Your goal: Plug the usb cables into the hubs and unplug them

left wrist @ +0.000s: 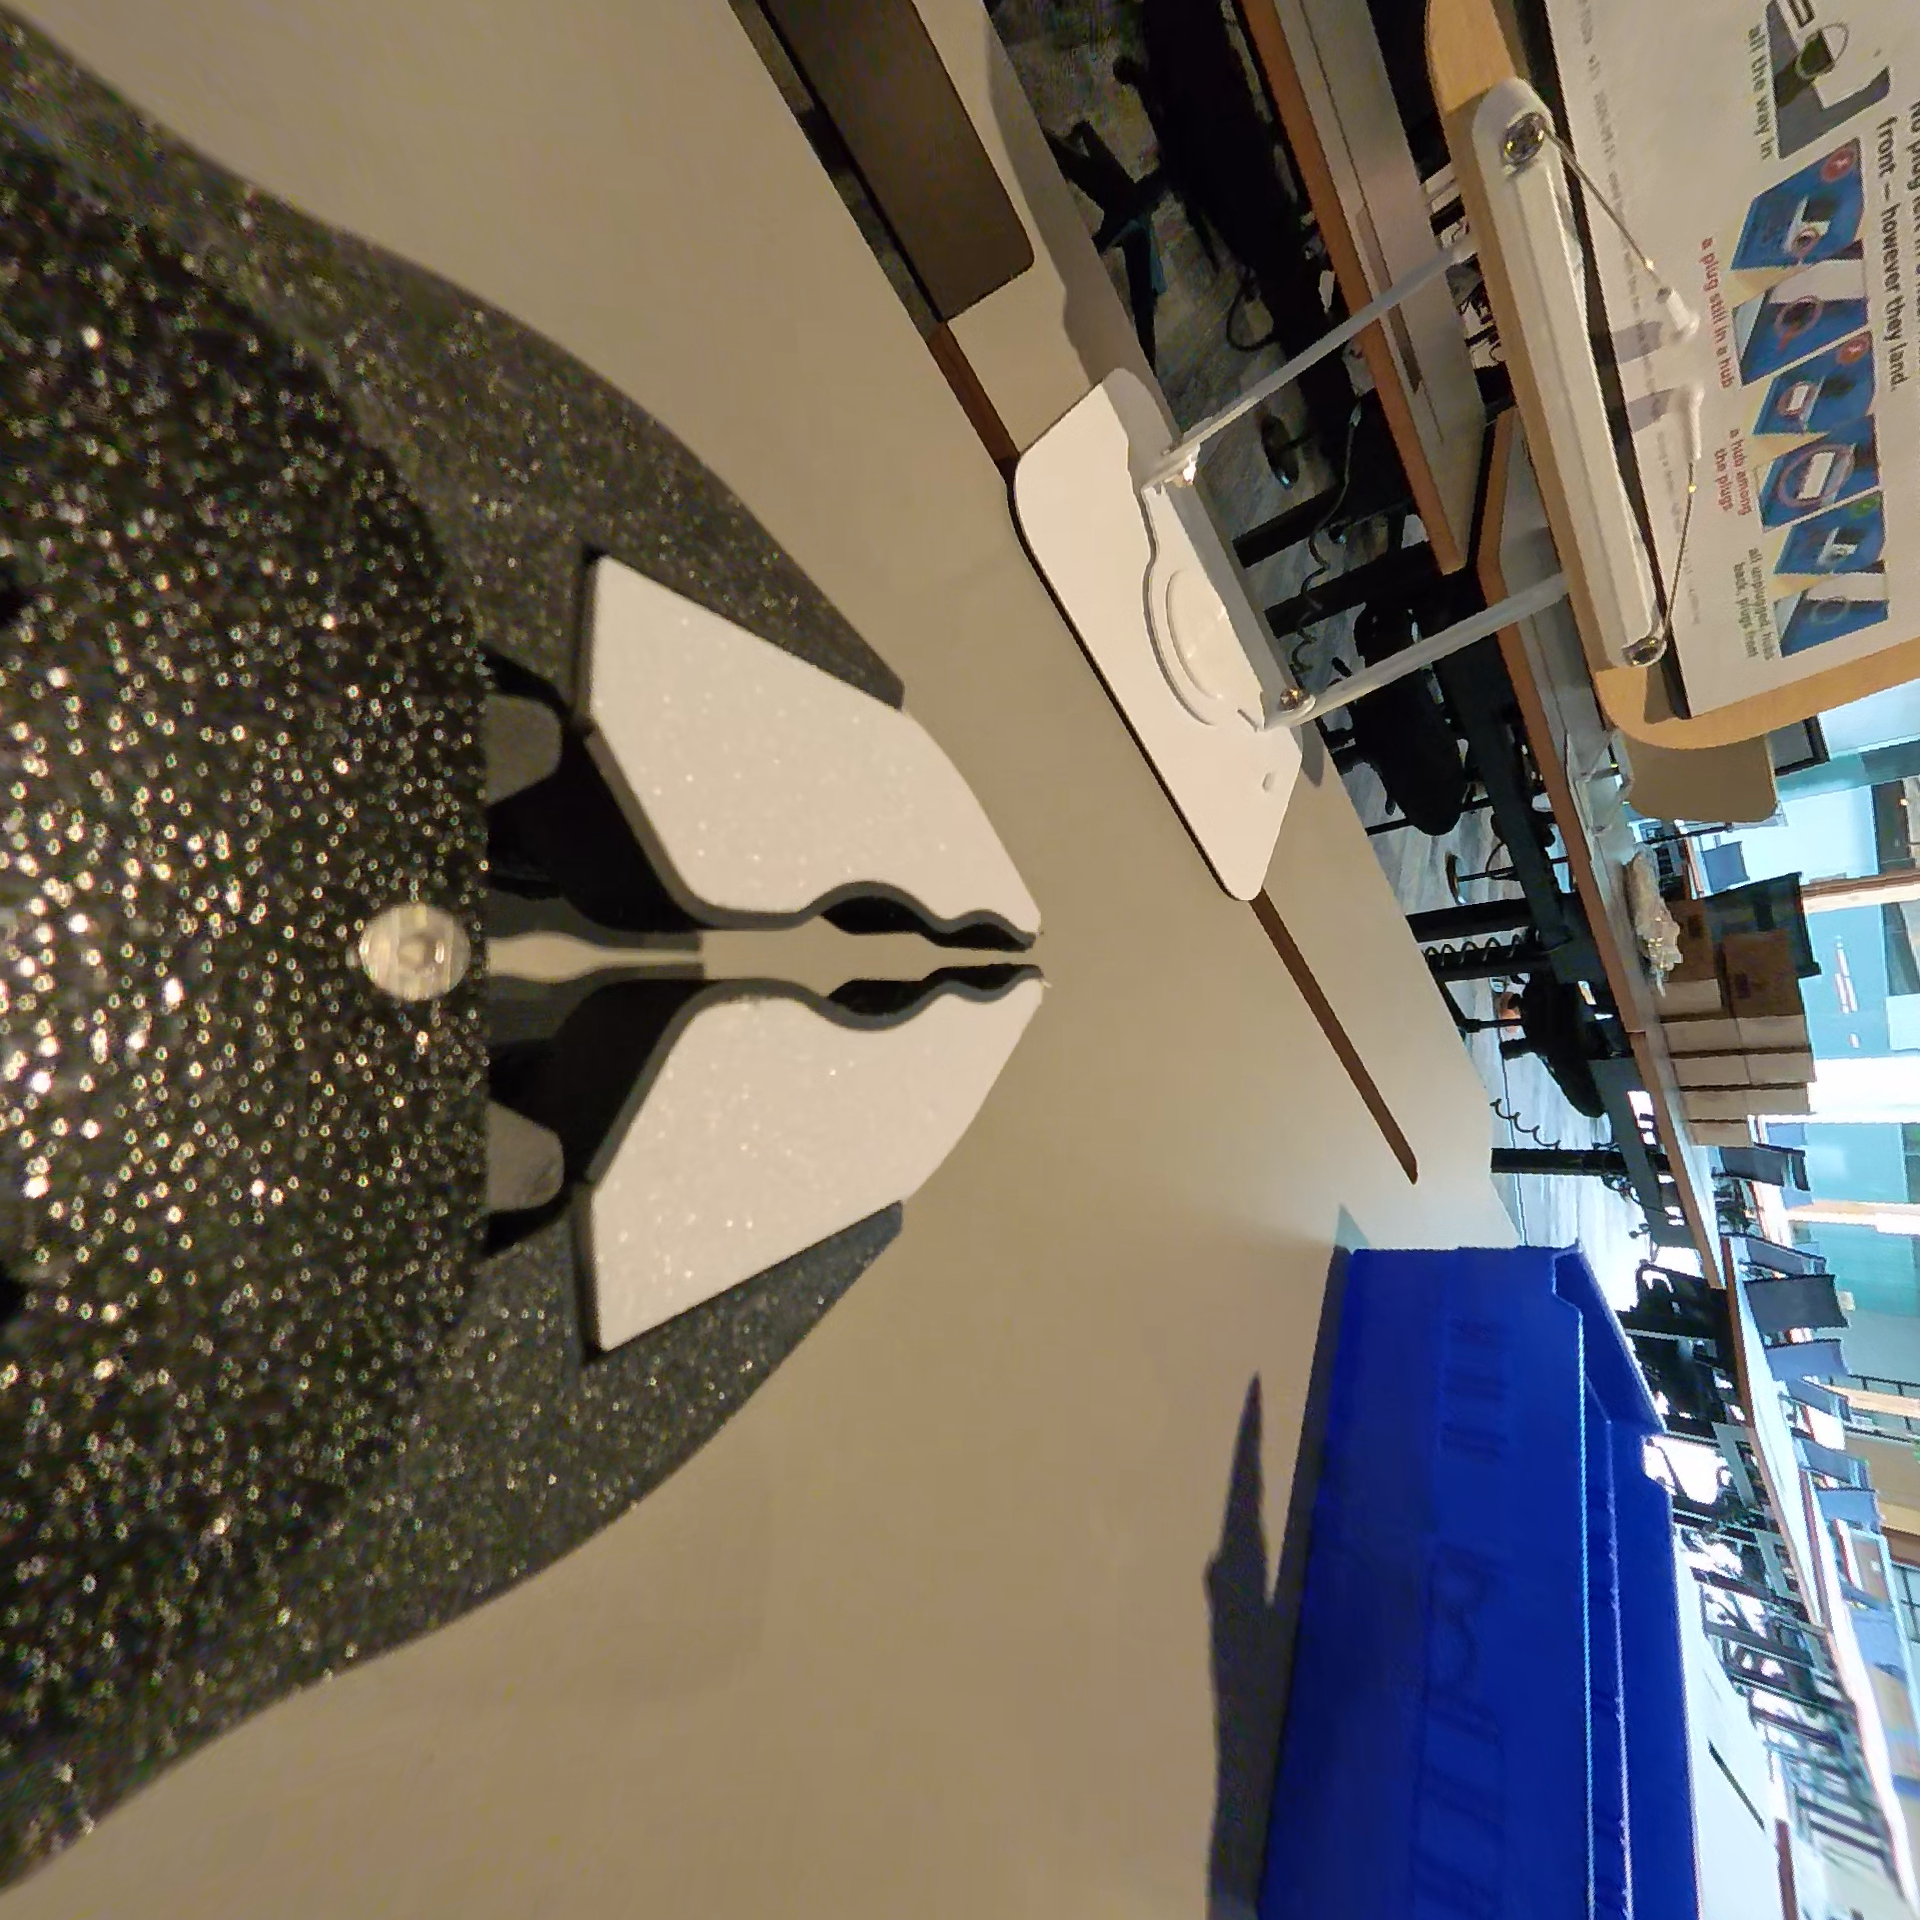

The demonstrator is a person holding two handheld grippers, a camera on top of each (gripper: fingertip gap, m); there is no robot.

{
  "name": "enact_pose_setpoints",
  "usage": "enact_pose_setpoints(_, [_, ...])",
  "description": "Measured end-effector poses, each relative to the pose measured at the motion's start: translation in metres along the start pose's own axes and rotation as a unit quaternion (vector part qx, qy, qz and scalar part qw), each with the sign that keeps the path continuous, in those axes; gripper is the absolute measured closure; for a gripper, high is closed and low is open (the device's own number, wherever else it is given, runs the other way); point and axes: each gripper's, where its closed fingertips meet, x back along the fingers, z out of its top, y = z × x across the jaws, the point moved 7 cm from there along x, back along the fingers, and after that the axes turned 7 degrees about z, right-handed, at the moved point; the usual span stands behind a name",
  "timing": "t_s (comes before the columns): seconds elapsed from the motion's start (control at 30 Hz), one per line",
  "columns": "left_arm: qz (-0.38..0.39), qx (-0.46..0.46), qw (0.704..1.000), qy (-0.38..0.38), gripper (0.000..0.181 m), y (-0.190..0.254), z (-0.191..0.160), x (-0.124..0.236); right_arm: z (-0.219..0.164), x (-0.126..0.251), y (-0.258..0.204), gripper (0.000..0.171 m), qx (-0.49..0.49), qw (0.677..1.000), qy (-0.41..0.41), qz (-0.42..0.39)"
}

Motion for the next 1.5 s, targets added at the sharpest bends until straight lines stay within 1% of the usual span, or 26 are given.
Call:
enact_pose_setpoints(0.07, [0.002, 0.001, 1.000, 0.000, 0.178, -0.001, 0.000, 0.000, 0.021, 0.014, -0.020, 0.090, 0.003, 0.997, 0.070, 0.029])
enact_pose_setpoints(0.1, [0.003, 0.000, 1.000, 0.000, 0.178, -0.002, 0.000, 0.000, 0.027, 0.019, -0.033, 0.090, 0.015, 0.996, 0.082, 0.043])
enact_pose_setpoints(0.17, [0.007, -0.001, 1.000, 0.000, 0.177, -0.003, -0.001, 0.001, 0.028, 0.022, -0.063, 0.090, 0.054, 0.993, 0.071, 0.074])
enact_pose_setpoints(0.2, [0.011, -0.002, 1.000, -0.001, 0.176, -0.004, -0.001, 0.001, 0.023, 0.021, -0.077, 0.089, 0.077, 0.992, 0.058, 0.083])
enact_pose_setpoints(0.23, [0.016, -0.005, 1.000, -0.001, 0.174, -0.006, -0.001, 0.002, 0.013, 0.021, -0.090, 0.088, 0.098, 0.990, 0.056, 0.082])
enact_pose_setpoints(0.3, [0.034, -0.012, 0.999, -0.003, 0.171, -0.010, -0.004, 0.008, -0.015, 0.024, -0.109, 0.095, 0.121, 0.987, 0.089, 0.054])
enact_pose_setpoints(0.43, [0.087, -0.031, 0.996, 0.010, 0.168, -0.024, -0.009, 0.039, -0.079, 0.038, -0.127, 0.105, 0.108, 0.983, 0.148, 0.013])
enact_pose_setpoints(0.47, [0.103, -0.037, 0.994, 0.014, 0.168, -0.028, -0.010, 0.050, -0.089, 0.043, -0.129, 0.111, 0.108, 0.980, 0.164, 0.008])
enact_pose_setpoints(0.53, [0.136, -0.052, 0.989, 0.029, 0.167, -0.036, -0.010, 0.077, -0.100, 0.054, -0.133, 0.113, 0.138, 0.975, 0.175, -0.001])
enact_pose_setpoints(0.6, [0.183, -0.068, 0.980, 0.042, 0.166, -0.046, -0.011, 0.108, -0.107, 0.063, -0.131, 0.113, 0.170, 0.971, 0.166, -0.033])
enact_pose_setpoints(0.67, [0.245, -0.076, 0.965, 0.052, 0.165, -0.059, -0.014, 0.144, -0.114, 0.070, -0.128, 0.115, 0.163, 0.970, 0.171, -0.045])
enact_pose_setpoints(0.8, [0.381, -0.065, 0.918, 0.091, 0.163, -0.081, -0.023, 0.225, -0.127, 0.075, -0.120, 0.116, 0.122, 0.974, 0.185, -0.042])
enact_pose_setpoints(0.87, [0.434, -0.070, 0.893, 0.099, 0.162, -0.088, -0.029, 0.260, -0.131, 0.077, -0.117, 0.116, 0.113, 0.975, 0.189, -0.042])
enact_pose_setpoints(0.97, [0.506, -0.050, 0.858, 0.074, 0.156, -0.102, -0.044, 0.299, -0.135, 0.079, -0.113, 0.116, 0.102, 0.975, 0.193, -0.045])
enact_pose_setpoints(1.03, [0.537, -0.031, 0.841, 0.059, 0.155, -0.111, -0.053, 0.317, -0.137, 0.080, -0.113, 0.116, 0.099, 0.975, 0.195, -0.047])
enact_pose_setpoints(1.13, [0.564, 0.011, 0.825, 0.023, 0.150, -0.125, -0.065, 0.329, -0.138, 0.082, -0.112, 0.117, 0.100, 0.973, 0.199, -0.055])
enact_pose_setpoints(1.17, [0.560, 0.027, 0.828, 0.019, 0.147, -0.128, -0.066, 0.330, -0.138, 0.083, -0.111, 0.117, 0.100, 0.973, 0.199, -0.057])
enact_pose_setpoints(1.3, [0.556, 0.055, 0.829, -0.002, 0.146, -0.136, -0.070, 0.329, -0.142, 0.083, -0.110, 0.116, 0.089, 0.976, 0.190, -0.059])
enact_pose_setpoints(1.5, [0.533, 0.104, 0.837, -0.064, 0.145, -0.149, -0.080, 0.321, -0.156, 0.095, -0.103, 0.116, 0.048, 0.977, 0.192, -0.078])
